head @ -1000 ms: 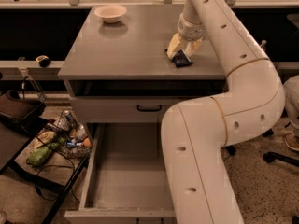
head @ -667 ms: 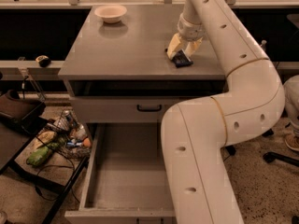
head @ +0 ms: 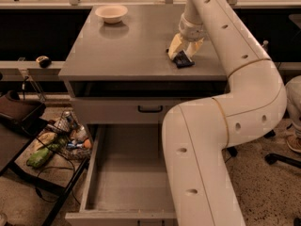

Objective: Place rxbar blueberry into middle drawer

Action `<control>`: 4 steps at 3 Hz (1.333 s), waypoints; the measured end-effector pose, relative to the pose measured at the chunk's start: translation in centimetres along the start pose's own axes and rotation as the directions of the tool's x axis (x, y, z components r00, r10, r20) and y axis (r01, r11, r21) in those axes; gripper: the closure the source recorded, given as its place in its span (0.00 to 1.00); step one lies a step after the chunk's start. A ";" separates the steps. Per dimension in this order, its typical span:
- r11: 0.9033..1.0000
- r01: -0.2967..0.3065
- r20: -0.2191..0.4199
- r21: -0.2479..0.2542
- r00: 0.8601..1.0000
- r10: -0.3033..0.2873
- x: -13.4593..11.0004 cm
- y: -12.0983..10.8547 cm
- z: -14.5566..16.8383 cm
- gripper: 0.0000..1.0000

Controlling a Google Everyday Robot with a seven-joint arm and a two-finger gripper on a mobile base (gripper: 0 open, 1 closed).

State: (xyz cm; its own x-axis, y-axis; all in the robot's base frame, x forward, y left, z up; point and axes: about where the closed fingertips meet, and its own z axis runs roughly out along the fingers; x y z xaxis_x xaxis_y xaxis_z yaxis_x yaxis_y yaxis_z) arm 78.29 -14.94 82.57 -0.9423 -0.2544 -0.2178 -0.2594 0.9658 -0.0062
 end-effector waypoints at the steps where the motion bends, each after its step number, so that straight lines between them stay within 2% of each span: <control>1: 1.000 0.000 0.000 0.000 1.000 0.000 0.0 0.0 0.0 1.00; 2: 1.000 0.000 0.000 0.000 1.000 0.000 0.0 0.0 0.0 1.00; 3: 1.000 0.000 0.000 0.000 1.000 0.000 0.0 0.0 0.0 0.81; 4: 1.000 0.000 0.000 0.000 1.000 0.000 0.0 0.0 0.0 0.58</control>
Offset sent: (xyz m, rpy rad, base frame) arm -0.3319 -0.0169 0.1641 -0.2616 -0.6999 0.1252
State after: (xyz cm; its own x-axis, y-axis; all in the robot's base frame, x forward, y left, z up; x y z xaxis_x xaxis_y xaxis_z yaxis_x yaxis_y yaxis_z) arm 78.28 -14.94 82.59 -0.9422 -0.2545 -0.2179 -0.2594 0.9658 -0.0063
